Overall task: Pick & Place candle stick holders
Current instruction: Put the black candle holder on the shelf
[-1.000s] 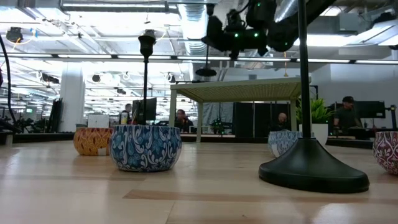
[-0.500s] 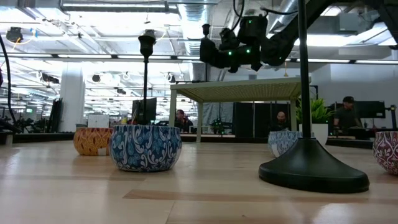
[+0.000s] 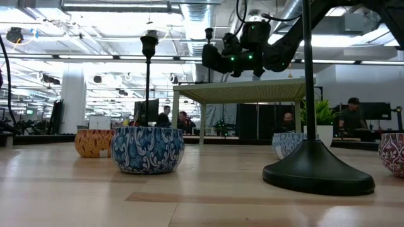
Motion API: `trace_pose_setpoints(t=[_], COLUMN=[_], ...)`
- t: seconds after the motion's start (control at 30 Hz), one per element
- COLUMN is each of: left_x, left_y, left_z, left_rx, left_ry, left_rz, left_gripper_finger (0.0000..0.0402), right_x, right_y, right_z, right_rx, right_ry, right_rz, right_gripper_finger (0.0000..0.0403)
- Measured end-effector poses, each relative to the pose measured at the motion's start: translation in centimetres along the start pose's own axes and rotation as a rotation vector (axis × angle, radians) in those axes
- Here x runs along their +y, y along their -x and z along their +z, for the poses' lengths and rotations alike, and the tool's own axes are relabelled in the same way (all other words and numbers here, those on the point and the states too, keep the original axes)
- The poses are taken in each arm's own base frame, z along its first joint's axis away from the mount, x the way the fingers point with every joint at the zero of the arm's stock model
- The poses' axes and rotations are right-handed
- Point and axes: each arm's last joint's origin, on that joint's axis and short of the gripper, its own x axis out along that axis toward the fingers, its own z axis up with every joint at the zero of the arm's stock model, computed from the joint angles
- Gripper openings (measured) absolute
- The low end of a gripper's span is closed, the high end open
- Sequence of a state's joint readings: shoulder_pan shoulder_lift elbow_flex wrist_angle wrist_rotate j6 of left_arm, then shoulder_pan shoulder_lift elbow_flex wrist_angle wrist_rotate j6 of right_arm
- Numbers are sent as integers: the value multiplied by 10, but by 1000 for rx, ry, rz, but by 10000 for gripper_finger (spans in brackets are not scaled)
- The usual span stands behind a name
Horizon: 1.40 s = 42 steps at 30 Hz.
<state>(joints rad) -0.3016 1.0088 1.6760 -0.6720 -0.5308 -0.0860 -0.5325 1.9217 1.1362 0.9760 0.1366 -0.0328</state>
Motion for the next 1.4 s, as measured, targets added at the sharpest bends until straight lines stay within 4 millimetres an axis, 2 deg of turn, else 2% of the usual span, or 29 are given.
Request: trace_pose_setpoints(t=[0.43, 0.77, 1.1, 1.4], left_x=[0, 0, 0, 0], left_y=[0, 0, 0, 0], left_z=[0, 0, 0, 0], left_rx=[0, 0, -1, -2], left_ry=[0, -12, -25, -25], left_rz=[0, -1, -1, -1], left_gripper_finger=[106, 106, 106, 106], right_x=[2, 2, 2, 4], right_y=[0, 1, 1, 4], right_z=[-2, -6, -6, 0], right_rx=[33, 66, 64, 128], right_ry=[4, 9, 10, 22], right_rz=[6, 1, -38, -29], right_gripper_finger=[4, 35, 112, 221])
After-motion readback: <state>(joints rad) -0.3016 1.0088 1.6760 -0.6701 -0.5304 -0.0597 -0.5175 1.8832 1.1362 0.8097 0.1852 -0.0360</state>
